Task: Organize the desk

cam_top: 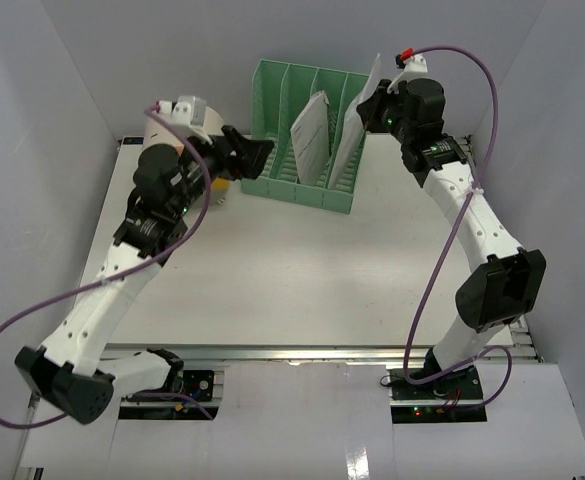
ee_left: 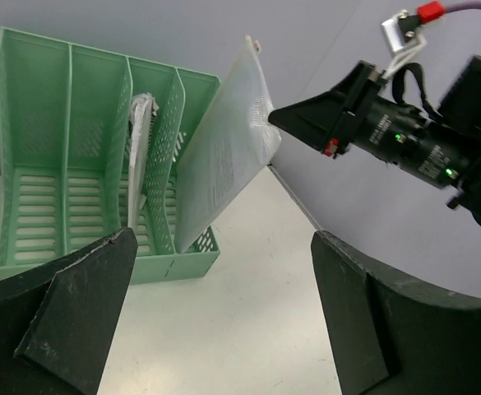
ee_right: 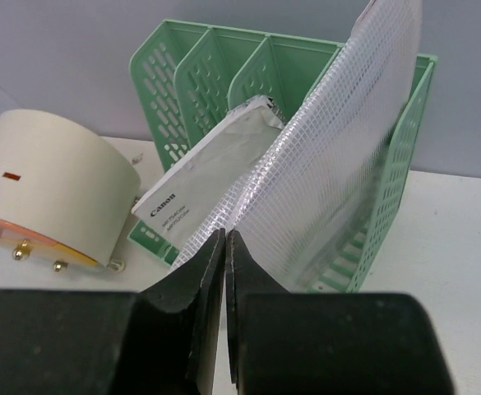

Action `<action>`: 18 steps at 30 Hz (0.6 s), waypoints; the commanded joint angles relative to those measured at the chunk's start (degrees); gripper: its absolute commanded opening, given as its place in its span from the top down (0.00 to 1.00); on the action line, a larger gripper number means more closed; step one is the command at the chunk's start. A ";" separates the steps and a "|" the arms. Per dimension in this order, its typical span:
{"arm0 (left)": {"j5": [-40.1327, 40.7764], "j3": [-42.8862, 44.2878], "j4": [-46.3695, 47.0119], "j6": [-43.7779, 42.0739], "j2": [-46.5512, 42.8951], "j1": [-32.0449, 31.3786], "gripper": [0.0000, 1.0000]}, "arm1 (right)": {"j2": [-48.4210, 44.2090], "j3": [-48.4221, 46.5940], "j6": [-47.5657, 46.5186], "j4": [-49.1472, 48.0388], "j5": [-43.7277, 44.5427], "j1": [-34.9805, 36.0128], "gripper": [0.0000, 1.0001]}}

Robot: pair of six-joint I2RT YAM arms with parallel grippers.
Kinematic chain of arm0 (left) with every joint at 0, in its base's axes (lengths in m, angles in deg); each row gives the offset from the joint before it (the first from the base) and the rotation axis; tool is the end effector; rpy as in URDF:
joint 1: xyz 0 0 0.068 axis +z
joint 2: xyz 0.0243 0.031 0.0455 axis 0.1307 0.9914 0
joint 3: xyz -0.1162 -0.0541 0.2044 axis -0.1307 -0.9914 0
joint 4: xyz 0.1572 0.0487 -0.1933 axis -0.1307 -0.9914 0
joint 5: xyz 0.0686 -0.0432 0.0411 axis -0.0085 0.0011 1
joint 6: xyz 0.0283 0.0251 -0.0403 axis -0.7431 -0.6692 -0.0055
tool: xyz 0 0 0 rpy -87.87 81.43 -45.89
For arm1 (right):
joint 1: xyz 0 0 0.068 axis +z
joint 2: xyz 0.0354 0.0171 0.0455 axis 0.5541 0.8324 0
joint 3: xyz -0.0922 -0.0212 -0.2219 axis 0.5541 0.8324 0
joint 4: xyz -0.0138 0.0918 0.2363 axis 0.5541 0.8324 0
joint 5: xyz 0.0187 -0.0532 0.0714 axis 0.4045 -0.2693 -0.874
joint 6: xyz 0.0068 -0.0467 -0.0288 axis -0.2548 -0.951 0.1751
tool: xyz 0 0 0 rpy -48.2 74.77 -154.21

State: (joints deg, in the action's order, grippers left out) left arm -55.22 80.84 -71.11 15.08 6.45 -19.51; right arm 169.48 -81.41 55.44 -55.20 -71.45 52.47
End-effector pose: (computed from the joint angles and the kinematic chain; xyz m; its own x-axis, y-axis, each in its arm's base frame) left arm 0.2416 -0.1274 0.4280 -0.1597 -0.3598 -0.9192 0.5196 0.7611 -0.3882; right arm 0.3676 0.1270 0.4064 -0.1639 0.2448 -0.9556 -0.3317 0.8986 0.2871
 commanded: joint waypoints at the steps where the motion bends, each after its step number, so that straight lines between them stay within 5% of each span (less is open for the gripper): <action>1: 3.06 -12.83 -0.21 -1.65 -9.61 -0.04 0.02 | 3.45 -4.43 0.15 -3.30 -0.59 -1.13 0.83; 6: 3.77 -19.53 -3.85 -2.18 -16.73 -0.04 0.02 | 4.92 -4.71 -3.24 -4.43 -4.24 -2.55 0.13; 8: 2.75 -21.95 -4.77 -2.22 -19.00 -0.04 0.02 | 4.29 -4.71 -5.60 -4.53 -4.50 -2.71 0.03; 18: -3.09 -26.89 -11.34 -6.63 -23.50 -0.04 0.02 | -9.50 8.69 -22.01 2.40 -9.45 -4.86 0.10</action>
State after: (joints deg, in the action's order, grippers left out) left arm -54.93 54.56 -78.73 11.57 -15.12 -19.60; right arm 168.99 -77.79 42.72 -55.46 -77.84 48.59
